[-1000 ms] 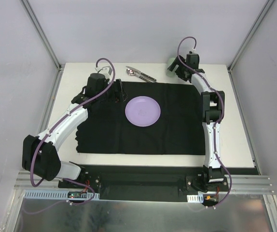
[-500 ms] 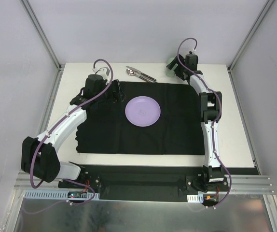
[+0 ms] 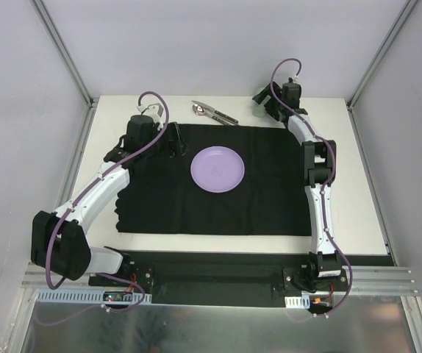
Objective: Set the dinner table for one person
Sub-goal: Pick up the cup at the center of the board.
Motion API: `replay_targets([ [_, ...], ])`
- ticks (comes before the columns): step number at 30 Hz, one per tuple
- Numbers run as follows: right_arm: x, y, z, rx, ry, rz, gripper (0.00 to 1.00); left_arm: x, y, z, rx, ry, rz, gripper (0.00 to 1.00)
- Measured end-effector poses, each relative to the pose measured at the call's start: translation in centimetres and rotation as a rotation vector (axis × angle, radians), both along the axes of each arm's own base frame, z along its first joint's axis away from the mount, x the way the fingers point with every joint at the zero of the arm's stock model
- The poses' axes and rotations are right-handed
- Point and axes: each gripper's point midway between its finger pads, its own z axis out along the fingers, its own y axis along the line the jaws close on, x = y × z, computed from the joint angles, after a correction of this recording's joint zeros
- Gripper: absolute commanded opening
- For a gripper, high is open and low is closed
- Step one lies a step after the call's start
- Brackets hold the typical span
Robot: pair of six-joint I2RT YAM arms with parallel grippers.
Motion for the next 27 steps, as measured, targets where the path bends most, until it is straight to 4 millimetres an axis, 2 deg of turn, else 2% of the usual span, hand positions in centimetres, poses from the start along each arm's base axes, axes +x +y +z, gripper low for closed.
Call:
replay_targets([
  [4, 0.02, -0.07, 0.04, 0.008, 0.001, -0.001, 0.95, -0.08, 0.04, -0.03, -0.002, -0.005, 0.0, 0.81],
  [8, 0.01, -0.23, -0.03, 0.015, 0.007, -0.006, 0.81, -0.14, 0.06, -0.07, -0.002, -0.006, 0.001, 0.81],
  [17, 0.01, -0.57, -0.2, 0.024, 0.016, -0.014, 0.62, -0.01, 0.29, -0.02, -0.003, -0.008, 0.007, 0.81],
  [22, 0.0, -0.65, -0.26, 0.026, 0.017, -0.015, 0.56, -0.03, 0.29, -0.05, -0.003, -0.007, 0.007, 0.81],
  [27, 0.04, -0.62, -0.41, 0.031, 0.008, -0.009, 0.31, -0.23, 0.63, -0.5, 0.0, 0.002, 0.013, 0.81],
])
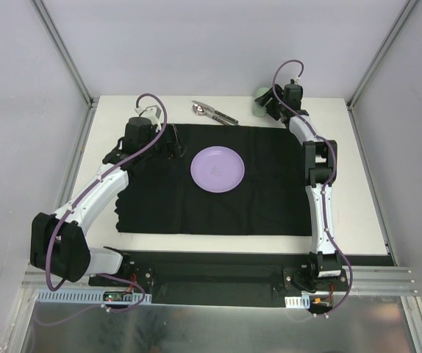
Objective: Set the dinner table for one person
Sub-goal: Pick up the cup at the center of the board.
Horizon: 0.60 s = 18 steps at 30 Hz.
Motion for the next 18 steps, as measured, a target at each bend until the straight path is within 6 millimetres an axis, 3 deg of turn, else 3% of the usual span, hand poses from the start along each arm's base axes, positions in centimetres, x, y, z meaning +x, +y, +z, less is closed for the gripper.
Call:
replay_targets([
  [1, 0.01, 0.03, -0.03, 0.002, -0.003, 0.002, 0.23, -0.02, 0.0, -0.03, 0.0, 0.001, 0.0, 0.81],
  [7, 0.21, -0.09, -0.14, 0.012, -0.028, 0.007, 0.01, -0.06, 0.01, -0.16, 0.001, 0.003, 0.0, 0.81],
  [18, -0.41, -0.2, -0.12, 0.002, -0.04, 0.017, 0.01, -0.13, 0.04, -0.29, 0.001, 0.006, 0.0, 0.81],
])
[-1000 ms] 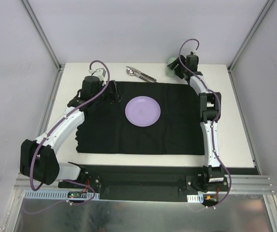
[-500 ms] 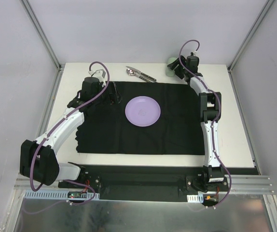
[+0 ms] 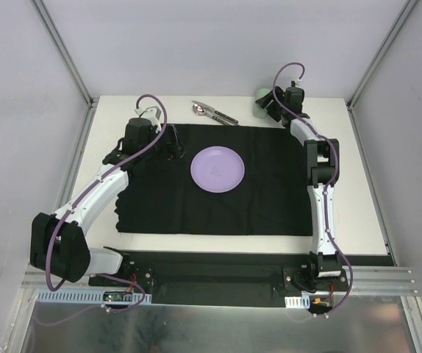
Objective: Set the dinner table for one person
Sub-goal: Pick up the cup at the center of the board, then place the cup on the napkin.
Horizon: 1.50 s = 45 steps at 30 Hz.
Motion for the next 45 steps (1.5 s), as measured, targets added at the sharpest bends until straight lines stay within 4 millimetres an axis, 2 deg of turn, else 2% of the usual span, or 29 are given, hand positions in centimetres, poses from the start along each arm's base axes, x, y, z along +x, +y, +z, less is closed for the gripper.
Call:
replay_targets([
  [12, -2.9, -1.4, 1.0, -0.055, 0.021, 0.013, 0.01, -0.3, 0.3, -0.3, 0.0, 0.005, 0.005, 0.81],
  [16, -4.4, -2.0, 3.0, -0.072, 0.004, 0.013, 0.01, -0.6, 0.4, 0.1, -0.004, -0.005, 0.004, 0.81],
  [21, -7.0, -2.9, 6.7, -0.098, -0.03, 0.007, 0.01, -0.9, 0.5, 0.8, -0.013, -0.024, 0.003, 0.81],
  [26, -10.6, -3.6, 10.1, -0.136, -0.048, 0.0, 0.01, -1.6, 0.6, 0.7, -0.018, -0.026, -0.001, 0.81],
  [30, -14.4, -4.0, 11.2, -0.187, -0.02, 0.002, 0.01, -2.3, 0.7, 0.9, -0.027, -0.033, -0.006, 0.81],
  [34, -19.2, -4.1, 11.2, -0.242, 0.033, 0.009, 0.01, -3.2, 0.6, 1.2, -0.048, -0.042, -0.014, 0.81],
  [39, -24.9, -3.7, 10.0, -0.294, 0.107, 0.032, 0.01, -4.2, 0.7, 1.3, -0.066, -0.048, -0.019, 0.81],
  [42, -27.7, -3.7, 8.2, -0.315, 0.161, 0.041, 0.01, -4.8, 0.7, 1.0, -0.075, -0.04, -0.024, 0.81],
  [45, -30.9, -4.1, 5.2, -0.337, 0.238, 0.046, 0.01, -5.3, 0.7, 0.6, -0.085, -0.03, -0.021, 0.81],
])
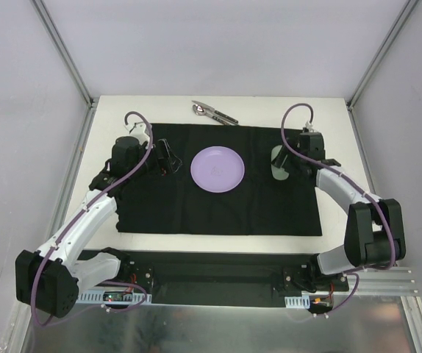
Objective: Set the dinner table for one person
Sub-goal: Place the cup on the napkin.
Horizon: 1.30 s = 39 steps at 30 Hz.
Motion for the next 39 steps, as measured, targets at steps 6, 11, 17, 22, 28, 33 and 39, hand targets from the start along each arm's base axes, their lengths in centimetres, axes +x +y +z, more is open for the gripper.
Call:
replay_targets([
  [6, -4.8, -0.2, -5.2, -0.042, 0.142, 0.007, 0.01, -0.5, 0.1, -0.3, -0.006, 0.006, 0.0, 0.81],
  [11, -5.1, 0.7, -5.4, -0.057, 0.136, 0.019, 0.03, -0.6, 0.1, -0.3, -0.006, 0.004, 0.0, 0.81],
  [17, -5.3, 1.6, -5.4, -0.051, 0.135, 0.029, 0.58, -0.8, 0.2, 0.1, -0.01, -0.009, 0.001, 0.81],
  [22, -5.8, 1.8, -4.8, -0.056, 0.131, 0.036, 0.71, -0.9, 0.2, 0.2, -0.011, -0.012, 0.001, 0.81],
  [28, -6.3, 1.3, -1.8, -0.059, 0.062, 0.022, 0.73, -1.0, 0.2, 0.1, -0.011, -0.01, 0.001, 0.81],
  [33, -6.6, 1.1, -1.6, -0.061, 0.07, 0.005, 0.54, -1.0, 0.3, 0.1, -0.011, -0.011, 0.001, 0.81],
  [39, -6.2, 0.6, -1.7, -0.015, 0.074, -0.129, 0.27, -1.2, 0.3, 0.8, -0.018, -0.032, 0.0, 0.81],
])
